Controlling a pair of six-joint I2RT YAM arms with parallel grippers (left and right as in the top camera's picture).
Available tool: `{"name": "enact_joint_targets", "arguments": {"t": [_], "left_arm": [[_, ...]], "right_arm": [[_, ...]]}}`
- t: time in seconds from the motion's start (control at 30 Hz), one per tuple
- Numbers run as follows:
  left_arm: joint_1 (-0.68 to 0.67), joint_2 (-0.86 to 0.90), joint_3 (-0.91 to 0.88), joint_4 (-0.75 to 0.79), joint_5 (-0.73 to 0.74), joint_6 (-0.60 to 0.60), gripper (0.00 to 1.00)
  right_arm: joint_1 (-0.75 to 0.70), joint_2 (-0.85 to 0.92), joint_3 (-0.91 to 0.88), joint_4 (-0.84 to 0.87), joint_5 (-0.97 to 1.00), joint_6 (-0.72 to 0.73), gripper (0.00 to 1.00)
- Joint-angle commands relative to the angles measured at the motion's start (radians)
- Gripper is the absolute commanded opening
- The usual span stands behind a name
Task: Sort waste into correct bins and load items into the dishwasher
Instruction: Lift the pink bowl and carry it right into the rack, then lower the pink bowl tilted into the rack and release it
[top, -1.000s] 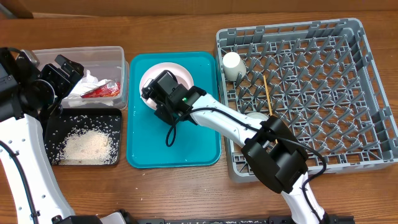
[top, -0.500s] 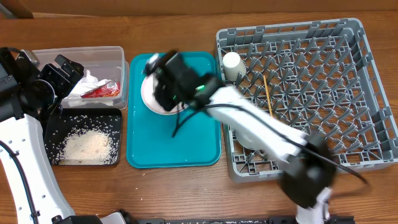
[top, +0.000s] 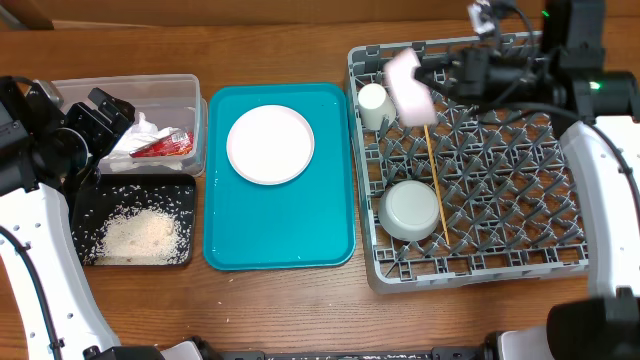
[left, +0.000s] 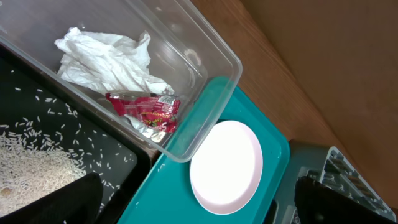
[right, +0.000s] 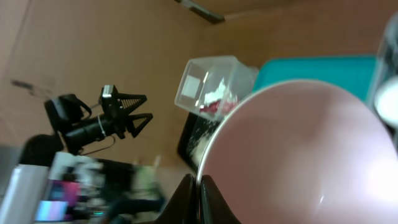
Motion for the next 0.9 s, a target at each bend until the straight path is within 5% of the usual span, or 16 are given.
{"name": "enact_joint_targets", "arguments": {"t": [0.0,0.4,0.87], "left_arm": [[-0.006,0.0,0.026,0.001,0.0,-0.009,1.0],[-0.006,0.0,0.026,0.001,0.0,-0.009,1.0],[-0.006,0.0,0.026,0.001,0.0,-0.009,1.0]], "right_arm": [[-0.115,0.01,-0.202,0.141,-0.334,0.024,0.04],[-0.121,0.014,-0.627,0.84,-0.148,0.502,0.04],[-0.137,0.062,-0.704,0.882,-0.018,0.542,0.04]]}}
